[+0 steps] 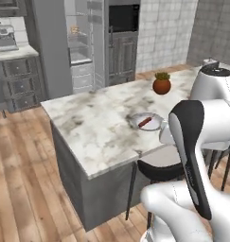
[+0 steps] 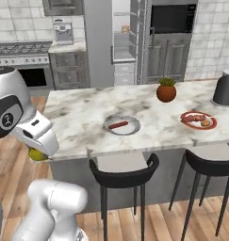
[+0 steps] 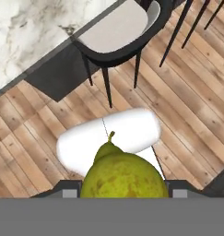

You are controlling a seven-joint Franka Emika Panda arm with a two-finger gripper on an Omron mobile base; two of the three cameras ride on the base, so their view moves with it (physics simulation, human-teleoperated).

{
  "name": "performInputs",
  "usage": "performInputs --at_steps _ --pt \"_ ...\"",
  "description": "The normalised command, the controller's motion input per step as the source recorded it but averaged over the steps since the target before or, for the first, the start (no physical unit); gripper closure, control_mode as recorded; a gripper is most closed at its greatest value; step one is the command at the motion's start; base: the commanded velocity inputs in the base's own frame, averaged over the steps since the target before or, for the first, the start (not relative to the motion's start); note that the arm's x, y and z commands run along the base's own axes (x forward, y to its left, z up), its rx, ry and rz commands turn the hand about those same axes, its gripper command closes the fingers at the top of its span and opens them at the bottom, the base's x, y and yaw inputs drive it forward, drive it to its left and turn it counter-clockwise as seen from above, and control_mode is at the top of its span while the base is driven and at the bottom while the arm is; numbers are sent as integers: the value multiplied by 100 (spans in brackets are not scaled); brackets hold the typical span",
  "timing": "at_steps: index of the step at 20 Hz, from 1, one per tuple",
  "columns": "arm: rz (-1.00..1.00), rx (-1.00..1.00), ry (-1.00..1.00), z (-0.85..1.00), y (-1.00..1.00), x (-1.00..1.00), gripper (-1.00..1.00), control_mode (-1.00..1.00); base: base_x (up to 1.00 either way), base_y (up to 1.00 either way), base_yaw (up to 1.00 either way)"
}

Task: Pick up the tangerine and pear from the fridge and place one fruit on each plate on the dining counter.

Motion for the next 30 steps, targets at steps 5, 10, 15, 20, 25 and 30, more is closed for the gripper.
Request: performInputs --at_steps 5,10,15,20,25,30 --pt "0 0 0 0 0 0 100 100 1 -72 44" --pt "0 0 0 0 0 0 100 100 -15 -39 21" --pt "0 0 0 0 0 0 100 100 -26 -40 7" --pt "0 0 0 0 0 0 100 100 -18 -47 0" --pt "0 0 0 0 0 0 100 100 0 -49 0" --pt "0 0 0 0 0 0 100 100 20 -41 -2"
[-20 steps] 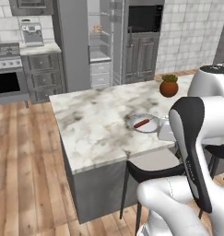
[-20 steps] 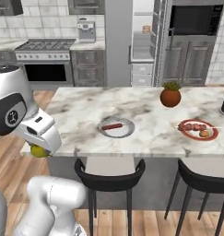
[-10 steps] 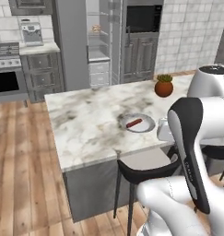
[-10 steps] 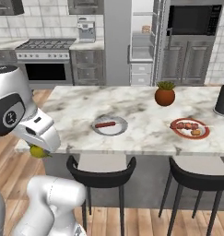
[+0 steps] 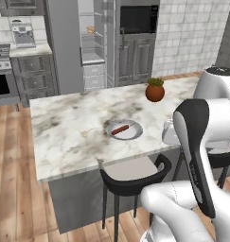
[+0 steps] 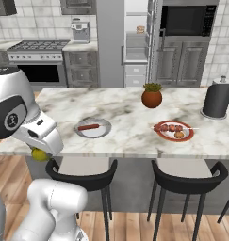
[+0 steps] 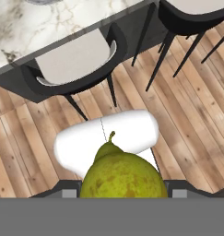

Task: Pick up the tangerine and pear from the fridge and place one fruit on each plate on the dining counter.

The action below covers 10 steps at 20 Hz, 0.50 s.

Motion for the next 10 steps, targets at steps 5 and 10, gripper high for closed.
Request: performInputs --at_steps 5,10 --pt "0 0 0 0 0 0 100 100 9 0 0" --pt "1 0 0 0 0 16 100 -100 25 0 2"
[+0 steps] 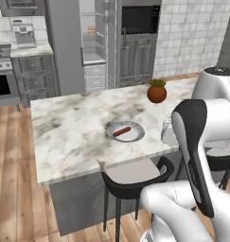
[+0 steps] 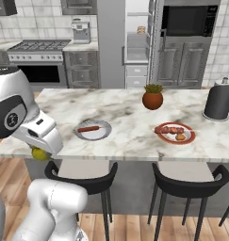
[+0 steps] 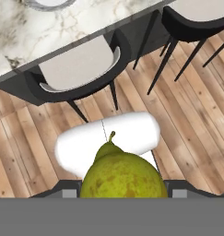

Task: Pick up the tangerine and pear from the fridge and place one fruit on each plate on the dining counter.

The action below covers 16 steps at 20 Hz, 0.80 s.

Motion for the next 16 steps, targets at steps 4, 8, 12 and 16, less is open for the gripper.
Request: performInputs --at_steps 4,8,12,16 --pt "10 0 0 0 0 96 100 -100 0 0 0" --pt "18 0 0 0 -1 100 100 -100 0 0 0" --pt "18 0 1 -7 0 100 100 -100 0 0 0" --pt "21 0 9 -48 0 100 100 -100 0 0 0"
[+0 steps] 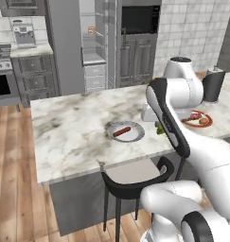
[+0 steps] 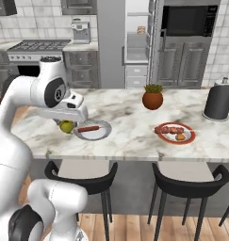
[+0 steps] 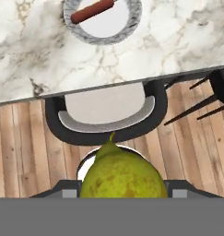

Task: Pick up the tangerine and pear from the fridge and place one fruit on each plate on the dining counter.

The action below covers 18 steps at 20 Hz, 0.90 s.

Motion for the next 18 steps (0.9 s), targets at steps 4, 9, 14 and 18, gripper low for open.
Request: performInputs --at_steps 4,9,14,18 --pt "23 0 15 -62 -7 100 100 -100 0 0 0" --pt "17 -1 13 -52 0 90 100 -100 0 0 0" --pt "17 -1 1 -28 0 71 100 -100 0 0 0" --pt "18 0 0 -33 0 64 100 -100 0 0 0"
